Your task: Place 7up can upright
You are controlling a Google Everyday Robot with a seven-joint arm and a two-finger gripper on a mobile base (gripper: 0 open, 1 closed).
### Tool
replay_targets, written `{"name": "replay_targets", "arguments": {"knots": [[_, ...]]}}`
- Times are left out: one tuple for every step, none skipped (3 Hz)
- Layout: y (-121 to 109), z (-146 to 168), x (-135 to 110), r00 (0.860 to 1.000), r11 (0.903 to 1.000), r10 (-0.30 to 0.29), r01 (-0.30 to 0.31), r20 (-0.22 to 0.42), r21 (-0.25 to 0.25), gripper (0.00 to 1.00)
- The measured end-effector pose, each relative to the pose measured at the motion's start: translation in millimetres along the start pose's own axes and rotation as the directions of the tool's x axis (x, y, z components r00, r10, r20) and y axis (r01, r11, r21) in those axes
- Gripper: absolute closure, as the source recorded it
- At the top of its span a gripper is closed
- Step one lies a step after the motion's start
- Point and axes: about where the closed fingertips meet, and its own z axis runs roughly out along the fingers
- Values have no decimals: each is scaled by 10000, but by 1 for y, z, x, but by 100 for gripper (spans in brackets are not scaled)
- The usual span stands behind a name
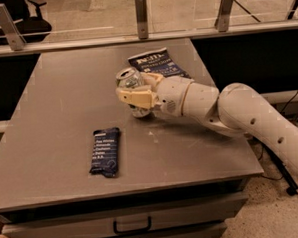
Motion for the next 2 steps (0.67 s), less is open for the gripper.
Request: {"name": "replay_targets", "arguments": {"knots": [[1,-16,6,9999,9998,91,-89,-99,187,35],[1,-33,6,9997,9989,76,-65,-228,460,12]]}}
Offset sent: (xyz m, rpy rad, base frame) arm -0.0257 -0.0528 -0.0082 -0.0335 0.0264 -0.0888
